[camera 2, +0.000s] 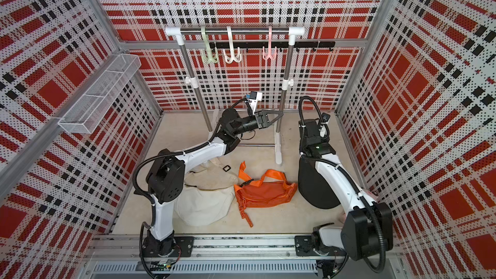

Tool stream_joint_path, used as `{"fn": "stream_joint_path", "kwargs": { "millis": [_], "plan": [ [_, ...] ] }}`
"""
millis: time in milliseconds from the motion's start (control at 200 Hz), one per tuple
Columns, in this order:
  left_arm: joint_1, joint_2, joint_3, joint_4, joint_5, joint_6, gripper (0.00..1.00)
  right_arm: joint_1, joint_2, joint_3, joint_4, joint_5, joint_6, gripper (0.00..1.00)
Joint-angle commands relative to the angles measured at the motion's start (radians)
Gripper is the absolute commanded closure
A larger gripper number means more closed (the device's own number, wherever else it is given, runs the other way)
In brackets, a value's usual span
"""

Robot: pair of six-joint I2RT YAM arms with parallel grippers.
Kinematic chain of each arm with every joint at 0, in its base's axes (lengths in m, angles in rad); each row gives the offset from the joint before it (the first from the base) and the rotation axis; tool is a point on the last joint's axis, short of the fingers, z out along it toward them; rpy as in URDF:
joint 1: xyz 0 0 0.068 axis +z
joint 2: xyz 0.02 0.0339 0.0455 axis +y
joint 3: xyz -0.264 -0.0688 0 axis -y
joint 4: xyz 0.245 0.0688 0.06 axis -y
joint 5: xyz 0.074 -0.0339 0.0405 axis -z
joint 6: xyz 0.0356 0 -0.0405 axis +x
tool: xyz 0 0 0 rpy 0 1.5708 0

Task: Take the bag off the hook
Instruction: Place the bag at the center of the board, then reset both arms

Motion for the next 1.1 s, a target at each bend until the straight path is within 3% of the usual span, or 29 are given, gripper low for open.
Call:
{"fn": "stream_joint_path", "kwargs": {
  "millis": [0,60,135,190,266,311,531,707,837,957,1092],
  "plan": [
    [-0.001,-0.022,0.007,0.017,0.004,0.018,0.46,-0.017,0.043,-0.013,0.103,-0.052,-0.036,1.0],
    [0.001,-0.022,0.002,0.016,0.004,0.018,0.46,-0.024,0.074,-0.01,0.116,-0.079,-0.038,0.97],
    [0.004,-0.03,-0.009,0.013,-0.001,0.024,0.46,-0.03,0.099,0.0,0.129,-0.11,-0.039,0.74],
    [0.008,-0.032,-0.015,0.005,-0.005,0.029,0.46,-0.034,0.107,0.009,0.128,-0.122,-0.038,0.63],
    [0.013,-0.034,-0.017,-0.005,-0.011,0.035,0.46,-0.035,0.109,0.021,0.116,-0.124,-0.028,0.37],
    [0.015,-0.033,-0.021,-0.014,-0.016,0.038,0.46,-0.035,0.107,0.029,0.104,-0.123,-0.024,0.3],
    [0.042,-0.071,-0.067,-0.023,-0.038,0.049,0.46,-0.035,0.063,0.063,0.051,-0.133,-0.037,0.23],
    [0.133,-0.248,-0.215,-0.048,-0.114,0.126,0.46,-0.036,0.001,0.069,0.065,-0.142,-0.093,0.23],
    [0.258,-0.486,-0.418,-0.176,-0.297,0.307,0.44,-0.039,-0.042,-0.041,0.233,-0.079,-0.19,0.15],
    [0.392,-0.712,-0.618,-0.276,-0.523,0.457,0.33,-0.046,-0.066,-0.208,0.503,-0.041,-0.365,0.11],
    [0.607,-0.895,-0.803,-0.338,-0.714,0.547,0.24,-0.063,-0.043,-0.387,0.808,-0.029,-0.545,0.09]
  ]
}}
